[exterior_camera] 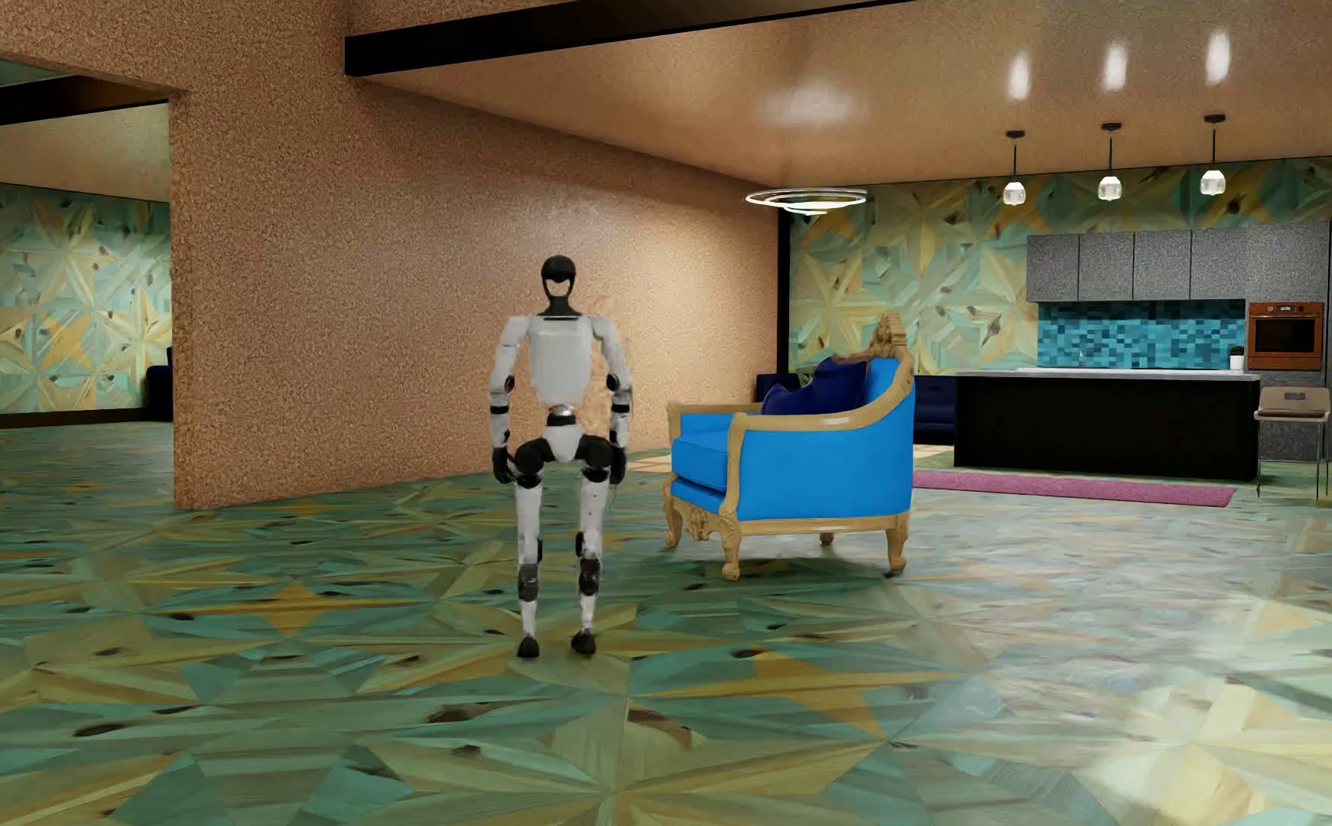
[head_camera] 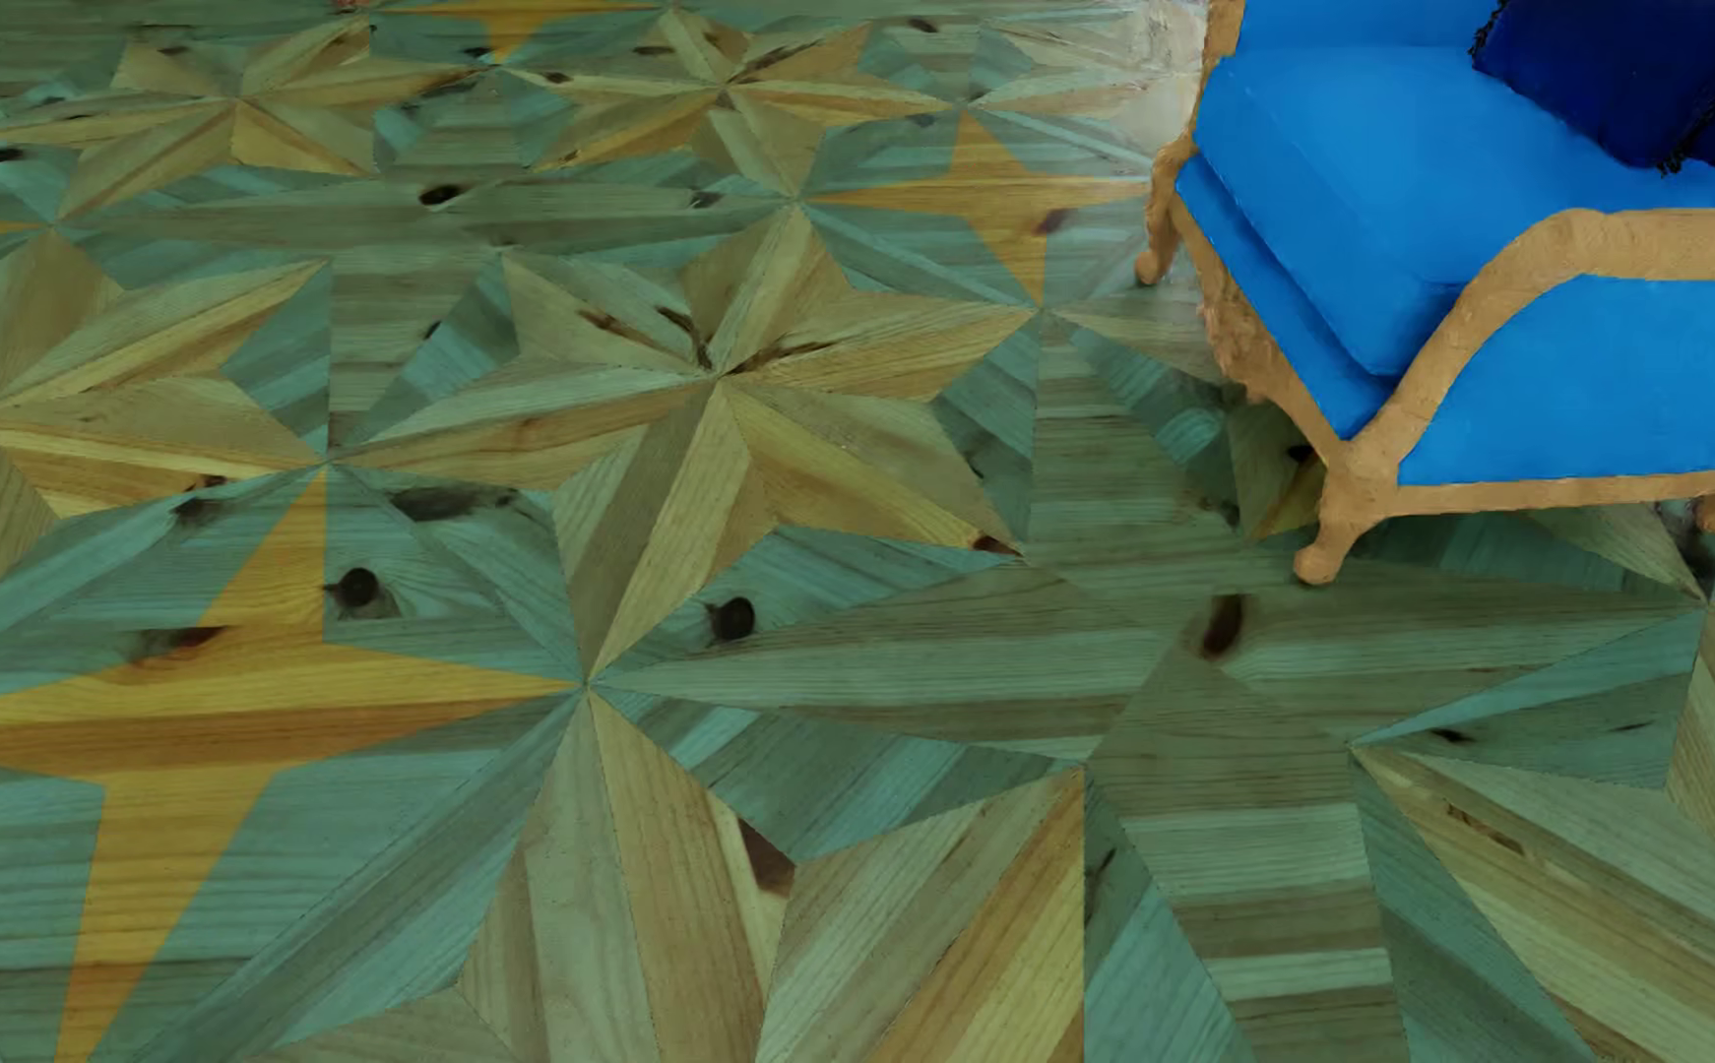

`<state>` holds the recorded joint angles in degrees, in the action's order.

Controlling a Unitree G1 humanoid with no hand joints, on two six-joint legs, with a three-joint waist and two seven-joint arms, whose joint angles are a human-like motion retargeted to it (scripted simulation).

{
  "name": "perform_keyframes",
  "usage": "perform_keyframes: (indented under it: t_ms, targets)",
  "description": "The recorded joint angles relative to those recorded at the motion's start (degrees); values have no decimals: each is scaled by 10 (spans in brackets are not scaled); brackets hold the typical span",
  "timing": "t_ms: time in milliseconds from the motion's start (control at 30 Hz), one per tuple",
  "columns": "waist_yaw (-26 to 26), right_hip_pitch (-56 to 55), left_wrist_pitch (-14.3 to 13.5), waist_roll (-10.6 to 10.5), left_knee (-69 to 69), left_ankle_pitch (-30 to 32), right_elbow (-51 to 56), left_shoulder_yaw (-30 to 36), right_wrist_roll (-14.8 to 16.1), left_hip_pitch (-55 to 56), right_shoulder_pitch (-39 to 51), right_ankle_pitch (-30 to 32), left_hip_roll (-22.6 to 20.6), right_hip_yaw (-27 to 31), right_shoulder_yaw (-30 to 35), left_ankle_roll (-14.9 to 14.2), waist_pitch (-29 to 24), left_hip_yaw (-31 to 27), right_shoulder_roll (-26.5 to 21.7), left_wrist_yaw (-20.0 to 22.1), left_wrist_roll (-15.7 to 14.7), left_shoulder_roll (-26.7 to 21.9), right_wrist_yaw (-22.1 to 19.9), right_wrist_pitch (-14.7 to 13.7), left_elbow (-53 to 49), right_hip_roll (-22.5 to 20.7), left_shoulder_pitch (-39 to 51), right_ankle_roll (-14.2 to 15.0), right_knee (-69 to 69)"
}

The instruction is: Walk around the blue armchair

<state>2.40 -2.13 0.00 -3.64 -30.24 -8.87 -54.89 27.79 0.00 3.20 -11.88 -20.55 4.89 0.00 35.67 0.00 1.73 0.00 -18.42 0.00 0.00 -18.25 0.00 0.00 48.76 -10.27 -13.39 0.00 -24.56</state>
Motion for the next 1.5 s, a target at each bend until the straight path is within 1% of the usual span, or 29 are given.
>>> perform_keyframes:
  t_ms: [267, 300, 333, 400, 433, 467, 500, 600, 700, 767, 800, 833, 867, 900, 933, 967, 1000, 1033, 1100, 1167, 1233, 1267, 1300, 1333, 1367, 1400, 1433, 1467, 1500]
  targets:
    - [-3, -19, 0, -9, 11, -27, 51, -10, 0, -21, 17, 54, 3, 0, -17, 0, -1, 0, 7, 0, 0, 12, 0, 0, -11, -11, 22, 0, 0]
    - [-19, -27, 0, -3, 10, -32, 51, -15, 0, -7, 22, 66, -4, 0, -22, 0, -6, 0, 12, 0, 0, 10, 0, 0, -13, -7, 23, 0, -4]
    - [-4, -27, 0, -5, -1, -43, 56, -11, 0, -1, 20, 74, -2, 0, -1, 0, -8, 0, 10, 0, 0, 8, 0, 0, -11, -13, 16, 0, -6]
    - [2, -12, 0, -3, -71, -71, 54, -20, 0, 44, 19, 60, -3, 0, 8, 0, -21, 0, 7, 0, 0, 3, 0, 0, -9, -16, 0, 0, -10]
    - [7, 14, 0, -11, -139, -64, 48, -17, 0, 75, 25, 49, 7, 0, 23, 0, -37, 0, 1, 0, 0, 5, 0, 0, 2, -25, -4, 0, -5]
    - [12, 28, 0, -12, -195, -70, 95, -10, 0, 109, 17, 39, 1, 0, 15, 0, -50, 0, -18, 0, 0, 6, 0, 0, 1, -23, -8, 0, -4]
    - [38, 38, 0, -6, -238, -74, 93, -6, 0, 140, 23, 25, 2, 0, 28, 0, -47, 0, -24, 0, 0, 6, 0, 0, 4, -12, -18, 0, -1]
    - [91, 68, 0, 17, -192, -41, 75, -1, 0, 222, 56, -10, 3, 0, 6, 0, -55, 0, -13, 0, 0, -7, 0, 0, 17, 8, -37, 0, 10]
    - [102, 147, 0, 16, -118, 16, 77, -4, 0, 275, 79, -78, 12, 0, 1, 0, -70, 0, -13, 0, 0, -8, 0, 0, 58, 10, -49, 0, 19]
    - [114, 190, 0, 17, -82, 22, 64, -10, 0, 295, 93, -97, 10, 0, 3, 0, -76, 0, -13, 0, 0, -7, 0, 0, 80, 13, -52, 0, 22]
    - [134, 209, 0, 17, -98, 14, 49, -7, 0, 302, 97, -87, 28, 0, 11, 0, -73, 0, -11, 0, 0, -9, 0, 0, 85, 10, -51, 0, 33]
    - [143, 222, 0, 22, -114, 16, 73, -1, 0, 310, 88, -76, 12, 0, 43, 0, -68, 0, -25, 0, 0, -10, 0, 0, 90, 24, -51, 0, 29]
    - [160, 213, 0, 29, -160, -2, 44, -6, 0, 332, 78, -48, 6, 0, 3, 0, -59, 0, -8, 0, 0, -7, 0, 0, 97, 41, -52, 0, 13]
    - [166, 222, 0, 41, -191, -21, 34, -2, 0, 316, 72, -1, -1, 0, 45, 0, -60, 0, -8, 0, 0, -17, 0, 0, 84, 52, -60, 0, -13]
    - [164, 212, 0, 42, -211, -43, 37, 12, 0, 299, 52, 96, -11, 0, 43, 0, -57, 0, -10, 0, 0, -11, 0, 0, 103, 61, -48, 0, -61]
    - [153, 158, 0, 32, -218, -67, 30, 12, 0, 282, 37, 200, -5, 0, 51, 0, -41, 0, -12, 0, 0, -7, 0, 0, 106, 60, -49, 0, -161]
    - [148, 107, 0, 38, -212, -88, 25, -3, 0, 235, 32, 266, -28, 0, 57, 0, -64, 0, -6, 0, 0, -9, 0, 0, 93, 79, -43, 0, -288]
    - [105, 41, 0, 40, -200, -104, 40, -5, 0, 202, 16, 265, -52, 0, 40, 0, -74, 0, -10, 0, 0, 0, 0, 0, 78, 85, -36, 0, -418]
    - [47, -75, 0, 18, -146, -116, 24, 2, 0, 100, -2, 242, -44, 0, 50, 0, -79, 0, -11, 0, 0, -5, 0, 0, 50, 62, -24, 0, -529]
    - [-35, -159, 0, 2, -69, -107, 49, -9, 0, -5, -33, 296, -44, 0, 1, 0, -90, 0, -13, 0, 0, -2, 0, 0, 13, 50, -12, 0, -400]
    - [-77, -217, 0, -4, -6, -104, 51, -6, 0, -92, -45, 352, -37, 0, 27, 0, -88, 0, -25, 0, 0, -21, 0, 0, -24, 39, 10, 0, -179]
    - [-97, -234, 0, -4, 17, -113, 50, -11, 0, -130, -50, 285, -37, 0, 17, 0, -85, 0, -23, 0, 0, -28, 0, 0, -40, 38, 21, 0, -77]
    - [-106, -249, 0, -1, 26, -125, 58, -11, 0, -161, -58, 145, -37, 0, 24, 0, -76, 0, -26, 0, 0, -36, 0, 0, -54, 42, 34, 0, -9]
    - [-115, -263, 0, -4, 23, -137, 44, -16, 0, -180, -61, 40, -31, 0, 26, 0, -69, 0, -23, 0, 0, -39, 0, 0, -55, 43, 47, 0, -6]
    - [-138, -269, 0, -5, 17, -142, 46, -27, 0, -198, -63, 68, -31, 0, 37, 0, -74, 0, -26, 0, 0, -38, 0, 0, -52, 46, 52, 0, -2]
    - [-146, -294, 0, -11, 2, -123, 43, -39, 0, -215, -67, 214, -24, 0, 35, 0, -70, 0, -27, 0, 0, -35, 0, 0, -47, 42, 49, 0, -37]
    - [-152, -319, 0, -27, -24, -68, 37, -51, 0, -210, -66, 339, -9, 0, 41, 0, -64, 0, -25, 0, 0, -25, 0, 0, -37, 32, 42, 0, -84]
    - [-140, -303, 0, -41, -99, 40, 23, -48, 0, -206, -63, 368, 9, 0, 49, 0, -69, 0, -25, 0, 0, -15, 0, 0, -21, 14, 32, 0, -127]
    - [-121, -283, 0, -41, -212, 156, 11, -41, 0, -153, -54, 363, 17, 0, 56, 0, -62, 0, -22, 0, 0, -11, 0, 0, -2, -4, 19, 0, -147]
